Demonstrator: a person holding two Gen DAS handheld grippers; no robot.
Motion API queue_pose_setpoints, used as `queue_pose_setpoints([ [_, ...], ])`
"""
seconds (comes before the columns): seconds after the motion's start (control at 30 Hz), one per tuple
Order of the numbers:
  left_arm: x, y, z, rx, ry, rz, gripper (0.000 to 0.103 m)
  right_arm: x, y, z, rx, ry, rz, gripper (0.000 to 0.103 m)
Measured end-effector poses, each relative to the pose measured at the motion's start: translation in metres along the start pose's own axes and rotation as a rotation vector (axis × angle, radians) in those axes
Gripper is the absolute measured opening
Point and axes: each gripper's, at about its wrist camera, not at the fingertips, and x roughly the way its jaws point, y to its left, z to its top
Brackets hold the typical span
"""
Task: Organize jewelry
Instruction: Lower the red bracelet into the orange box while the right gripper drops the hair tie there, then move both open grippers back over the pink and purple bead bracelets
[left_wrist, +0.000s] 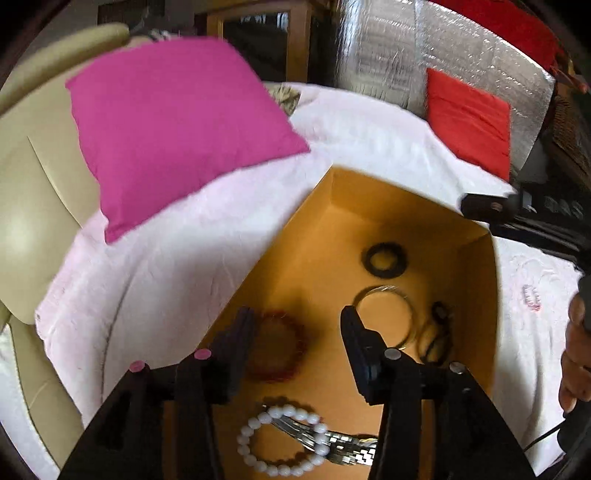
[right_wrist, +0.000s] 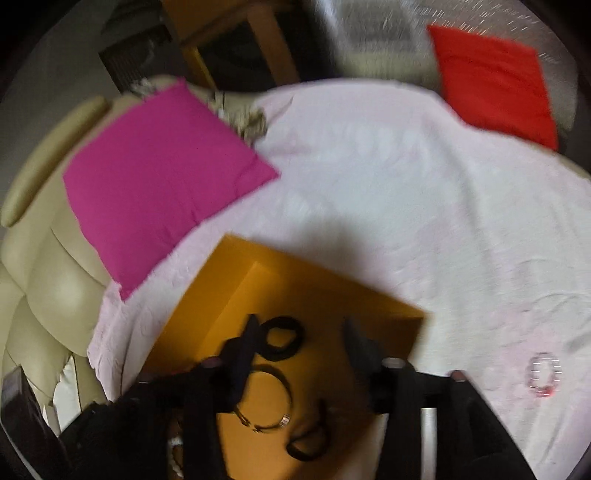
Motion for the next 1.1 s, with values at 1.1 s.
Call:
queue_pose_setpoints([
  [1.1,-0.054,-0.275,-0.033,0.277,-0.166,-0.124,0.084,-0.24,-0.329,-0.144,0.507,-0.344,-0.174,0.061],
])
